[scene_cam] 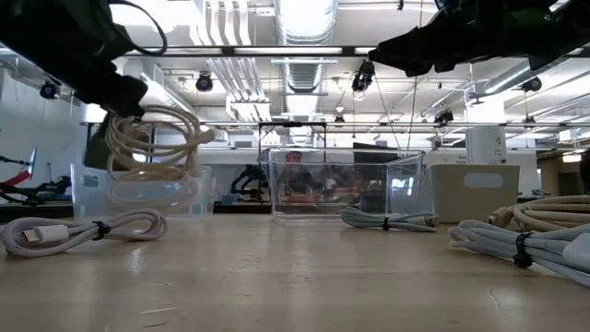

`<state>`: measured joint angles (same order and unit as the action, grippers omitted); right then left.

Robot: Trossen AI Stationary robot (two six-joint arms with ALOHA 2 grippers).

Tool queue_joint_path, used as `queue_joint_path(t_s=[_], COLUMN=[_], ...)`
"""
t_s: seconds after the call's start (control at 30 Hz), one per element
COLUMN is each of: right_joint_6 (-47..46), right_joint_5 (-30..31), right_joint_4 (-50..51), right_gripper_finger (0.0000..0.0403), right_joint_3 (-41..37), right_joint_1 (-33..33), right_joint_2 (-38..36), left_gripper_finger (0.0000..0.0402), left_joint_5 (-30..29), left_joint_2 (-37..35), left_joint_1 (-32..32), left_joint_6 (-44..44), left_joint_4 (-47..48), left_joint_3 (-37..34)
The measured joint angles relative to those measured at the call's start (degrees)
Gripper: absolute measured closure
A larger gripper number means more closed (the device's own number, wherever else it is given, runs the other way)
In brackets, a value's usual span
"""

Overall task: Pick & Place USB Port
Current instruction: Put the left brown charger cable into the left transparent bin, then put the top brown charger cable into the right transparent bin

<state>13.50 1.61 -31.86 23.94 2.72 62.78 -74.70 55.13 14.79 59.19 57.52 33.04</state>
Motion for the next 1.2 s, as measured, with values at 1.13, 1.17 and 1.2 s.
queue_joint_path(t_s=[1.13, 1.17, 1.2], right_joint_6=[0.2, 0.2, 0.1], right_joint_5=[0.0, 0.0, 0.0], right_joint_4=[0.0, 0.0, 0.0], right_gripper_finger=[0.0202, 0.0202, 0.0202], right_joint_3=[0.0, 0.0, 0.0], right_joint_1=[0.0, 0.0, 0.0], right_joint_2=[0.0, 0.0, 0.0], left_gripper_finger=[0.0235, 0.0227, 0.0220], left_joint_5=[11.7, 11.6, 11.6], left_joint_2=[0.1, 0.1, 0.1], left_joint_1=[-0.1, -0.1, -0.1], left_joint_6=[4.2, 3.4, 2.2], left_joint_4=[-6.2, -6.5, -6.8], left_joint_3=[-6.3, -5.8, -5.3])
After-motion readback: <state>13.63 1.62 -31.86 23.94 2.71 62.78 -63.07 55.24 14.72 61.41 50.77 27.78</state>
